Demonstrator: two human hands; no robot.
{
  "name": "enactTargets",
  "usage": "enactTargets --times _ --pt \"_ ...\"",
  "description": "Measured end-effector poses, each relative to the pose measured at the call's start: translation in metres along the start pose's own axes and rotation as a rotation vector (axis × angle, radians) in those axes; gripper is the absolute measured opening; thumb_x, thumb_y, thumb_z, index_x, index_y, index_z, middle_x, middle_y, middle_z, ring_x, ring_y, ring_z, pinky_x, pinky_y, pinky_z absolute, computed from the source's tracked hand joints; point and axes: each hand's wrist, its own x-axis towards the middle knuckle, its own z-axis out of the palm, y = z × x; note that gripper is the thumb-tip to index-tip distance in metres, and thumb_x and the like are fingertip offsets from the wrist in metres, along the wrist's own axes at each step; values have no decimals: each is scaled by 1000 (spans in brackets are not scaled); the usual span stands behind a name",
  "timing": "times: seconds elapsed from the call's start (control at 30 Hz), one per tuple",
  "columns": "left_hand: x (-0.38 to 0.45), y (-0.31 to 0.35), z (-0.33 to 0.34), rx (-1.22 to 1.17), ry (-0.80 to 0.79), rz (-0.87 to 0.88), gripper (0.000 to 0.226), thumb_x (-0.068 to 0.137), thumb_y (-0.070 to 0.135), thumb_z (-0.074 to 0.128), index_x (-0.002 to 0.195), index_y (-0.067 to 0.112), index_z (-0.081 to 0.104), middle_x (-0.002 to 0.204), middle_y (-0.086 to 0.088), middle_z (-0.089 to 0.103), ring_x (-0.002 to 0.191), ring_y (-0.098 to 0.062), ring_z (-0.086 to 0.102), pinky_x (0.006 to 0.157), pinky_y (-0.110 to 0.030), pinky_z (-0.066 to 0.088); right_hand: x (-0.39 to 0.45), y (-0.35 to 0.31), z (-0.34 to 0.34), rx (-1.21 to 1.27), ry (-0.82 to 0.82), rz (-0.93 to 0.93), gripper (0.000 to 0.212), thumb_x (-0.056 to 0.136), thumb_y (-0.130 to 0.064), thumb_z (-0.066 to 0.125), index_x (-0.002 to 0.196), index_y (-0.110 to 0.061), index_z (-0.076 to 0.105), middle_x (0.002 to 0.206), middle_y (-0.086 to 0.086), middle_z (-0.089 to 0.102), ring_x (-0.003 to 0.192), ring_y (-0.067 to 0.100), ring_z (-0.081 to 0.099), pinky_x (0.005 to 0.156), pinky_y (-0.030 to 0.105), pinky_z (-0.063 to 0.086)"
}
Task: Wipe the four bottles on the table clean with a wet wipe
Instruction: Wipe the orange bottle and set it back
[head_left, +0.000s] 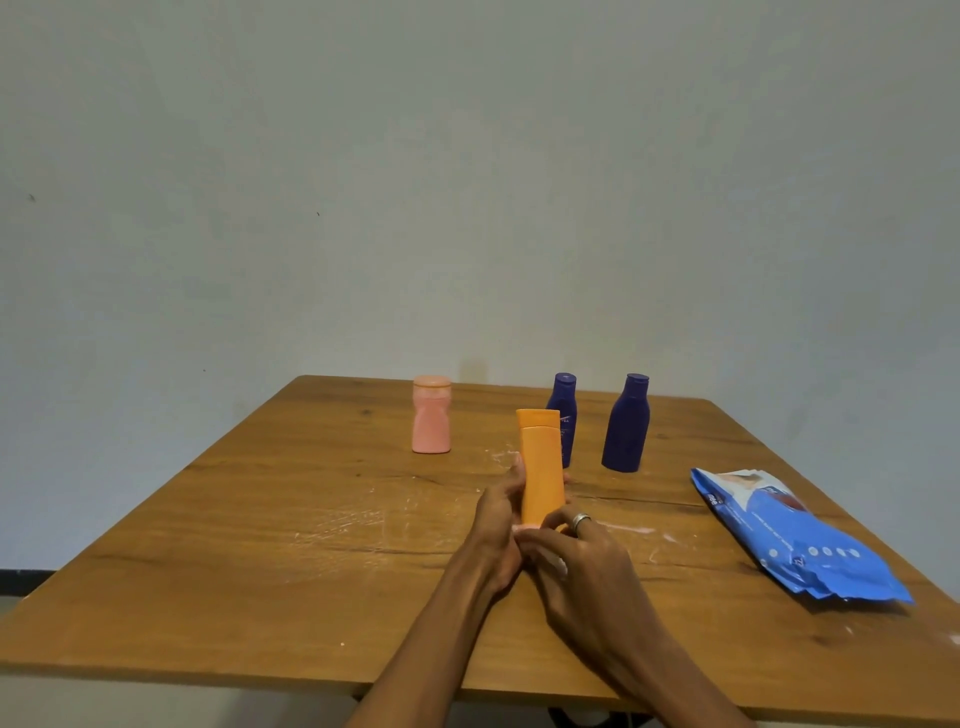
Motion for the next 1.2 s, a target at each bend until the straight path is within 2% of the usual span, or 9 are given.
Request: enactTargets --times 0.13,0.23,0.3,0.57,0.67,0.8,0.93,1.03,1.2 --pt "2 0 -4 -44 3 32 49 103 48 39 129 9 53 115 -20 71 99 -30 65 89 -48 53 -1 4 2 78 49 103 25 92 -30 66 113 -43 62 112 -21 47 93 -7 49 74 8 43" --pt "3 3 -5 -131 1 44 45 104 46 38 128 10 52 113 -21 71 97 -31 64 95 -52 48 1 11 1 152 117 243 22 89 -26 68 98 -44 60 104 -20 53 92 -3 55 73 18 54" --pt "4 3 -6 -161 8 46 47 104 46 39 130 10 52 116 -21 70 97 -31 65 96 -52 48 1 13 0 197 173 280 21 86 -23 71 93 -40 61 97 -21 54 91 -2 55 72 21 55" --pt "3 4 -8 -200 14 80 47 104 46 38 131 9 50 111 -20 72 95 -30 66 84 -46 53 1 14 4 290 269 290 18 90 -26 67 101 -39 59 102 -20 58 95 -5 55 66 14 48" --pt "1 3 -5 -102 -11 47 48 104 46 38 133 8 50 117 -21 71 104 -33 67 88 -49 54 5 15 4 341 314 285 19 92 -26 66 104 -38 59 105 -18 59 98 -4 56 71 16 50" --pt "2 0 -1 61 -12 -1 53 103 46 42 140 9 47 128 -21 66 116 -34 65 96 -52 53 20 20 5 376 377 295 15 93 -32 66 104 -39 58 108 -14 59 99 -1 58 70 16 50" --pt "4 -3 -2 67 -12 2 53 102 43 46 144 12 46 130 -20 66 120 -35 63 103 -56 49 48 29 -2 359 460 254 16 91 -29 69 105 -28 62 107 -6 61 97 6 59 77 23 52" --pt "2 -4 0 54 -31 2 50 102 40 47 143 13 46 130 -19 65 120 -34 63 96 -50 54 65 32 -11 366 512 234 19 89 -27 72 107 -23 66 107 -5 65 96 8 61 77 24 53" --pt "2 -2 -2 -7 -34 10 47 103 41 44 140 13 46 131 -21 63 121 -35 61 98 -52 52 51 31 -7 384 415 261 20 88 -19 72 105 -27 67 107 -15 62 99 3 60 79 17 50"
